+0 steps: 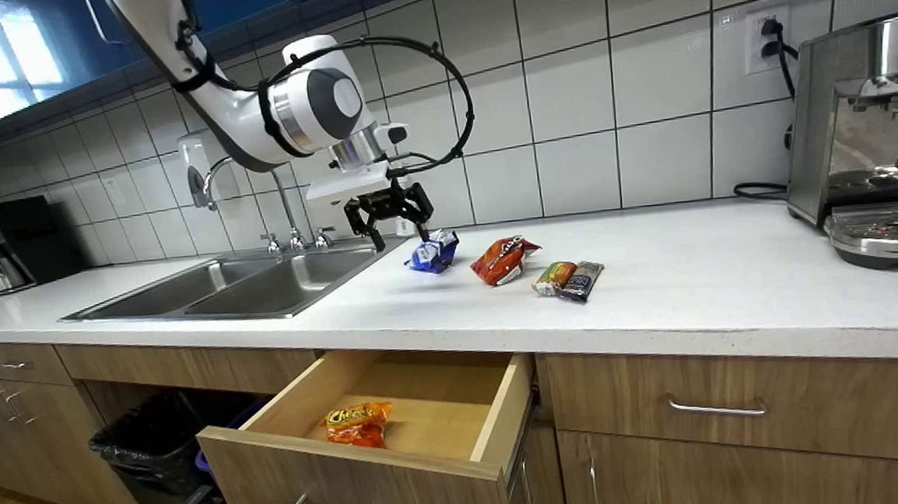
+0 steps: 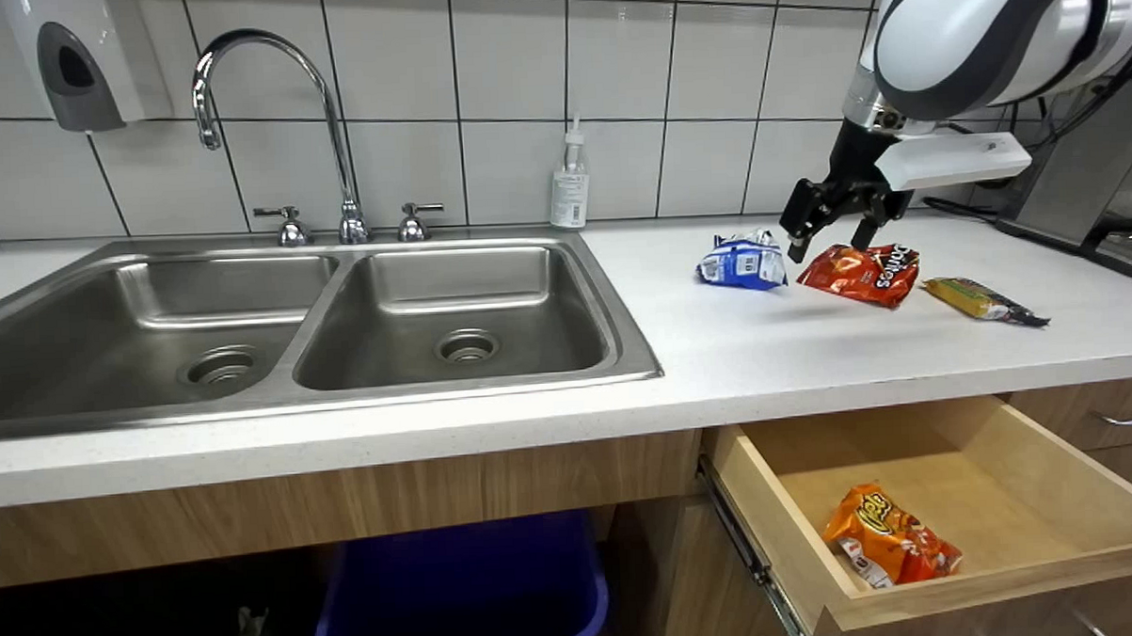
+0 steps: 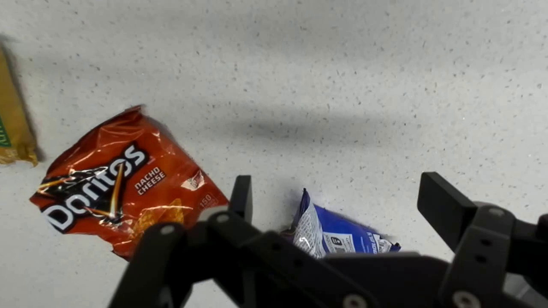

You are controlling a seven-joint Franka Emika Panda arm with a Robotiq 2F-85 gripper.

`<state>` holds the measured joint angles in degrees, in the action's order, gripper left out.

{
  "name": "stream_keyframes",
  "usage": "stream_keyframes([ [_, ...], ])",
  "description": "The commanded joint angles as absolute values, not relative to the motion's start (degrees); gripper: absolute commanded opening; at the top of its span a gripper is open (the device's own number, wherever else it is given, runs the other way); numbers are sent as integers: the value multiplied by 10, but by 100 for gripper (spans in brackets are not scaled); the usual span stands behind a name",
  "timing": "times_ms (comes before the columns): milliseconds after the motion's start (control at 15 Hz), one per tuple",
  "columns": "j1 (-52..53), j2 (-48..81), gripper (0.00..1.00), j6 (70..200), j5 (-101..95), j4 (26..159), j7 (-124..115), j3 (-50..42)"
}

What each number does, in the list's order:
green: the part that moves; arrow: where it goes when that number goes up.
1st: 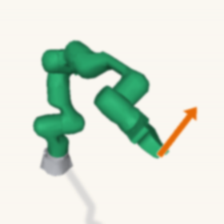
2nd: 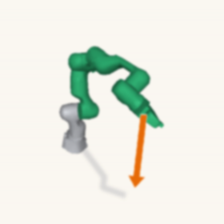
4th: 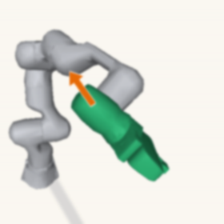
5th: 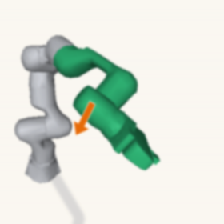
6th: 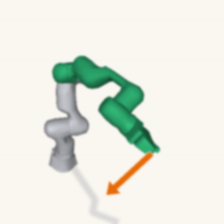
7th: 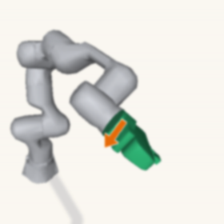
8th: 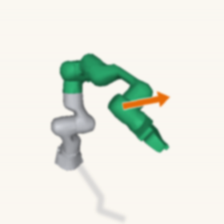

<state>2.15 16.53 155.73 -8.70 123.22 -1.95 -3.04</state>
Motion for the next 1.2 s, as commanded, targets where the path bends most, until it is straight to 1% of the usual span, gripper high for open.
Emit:
stream_keyframes([
  [0, 9, 204, 100, 1540, -59, 1169, -5, -19],
  [1133, 9, 354, 100, 1461, -49, 930, 1, -20],
])
